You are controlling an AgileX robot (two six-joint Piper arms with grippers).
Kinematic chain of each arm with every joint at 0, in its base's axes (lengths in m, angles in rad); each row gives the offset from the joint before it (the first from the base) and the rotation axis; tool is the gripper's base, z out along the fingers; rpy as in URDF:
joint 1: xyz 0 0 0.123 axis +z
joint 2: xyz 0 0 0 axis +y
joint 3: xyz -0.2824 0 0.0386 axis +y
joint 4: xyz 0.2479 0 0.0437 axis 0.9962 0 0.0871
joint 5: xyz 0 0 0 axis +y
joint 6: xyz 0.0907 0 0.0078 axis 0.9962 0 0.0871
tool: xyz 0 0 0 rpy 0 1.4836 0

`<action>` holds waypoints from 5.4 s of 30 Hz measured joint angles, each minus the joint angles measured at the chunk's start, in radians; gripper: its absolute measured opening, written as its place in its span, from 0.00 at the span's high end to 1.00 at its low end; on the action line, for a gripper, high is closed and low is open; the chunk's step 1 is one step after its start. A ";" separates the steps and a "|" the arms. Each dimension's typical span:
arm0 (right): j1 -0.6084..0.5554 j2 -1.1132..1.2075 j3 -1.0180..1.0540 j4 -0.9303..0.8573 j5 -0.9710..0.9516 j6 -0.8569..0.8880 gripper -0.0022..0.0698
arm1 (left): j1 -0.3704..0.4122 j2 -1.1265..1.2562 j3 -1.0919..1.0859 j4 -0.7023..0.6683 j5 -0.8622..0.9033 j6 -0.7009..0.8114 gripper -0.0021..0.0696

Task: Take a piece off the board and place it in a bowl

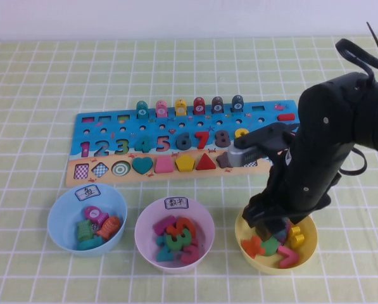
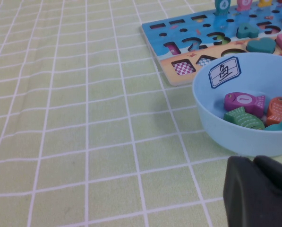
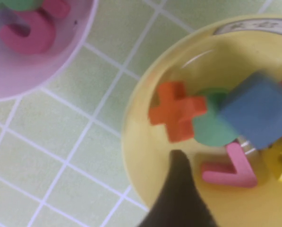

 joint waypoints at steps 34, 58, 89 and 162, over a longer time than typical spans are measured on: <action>0.094 -0.968 0.581 -0.084 -0.648 0.055 0.99 | 0.000 0.000 0.000 0.000 0.000 0.000 0.98; 0.070 -1.179 0.957 -0.168 -1.029 0.055 0.99 | 0.000 0.000 0.000 0.000 0.000 0.000 0.98; -0.518 -1.749 1.247 -0.127 -0.674 0.055 0.99 | 0.000 0.000 0.000 0.000 0.000 0.000 0.98; -0.518 -1.749 1.307 -0.129 -0.688 0.055 0.99 | 0.000 0.000 0.000 0.000 0.000 0.000 0.98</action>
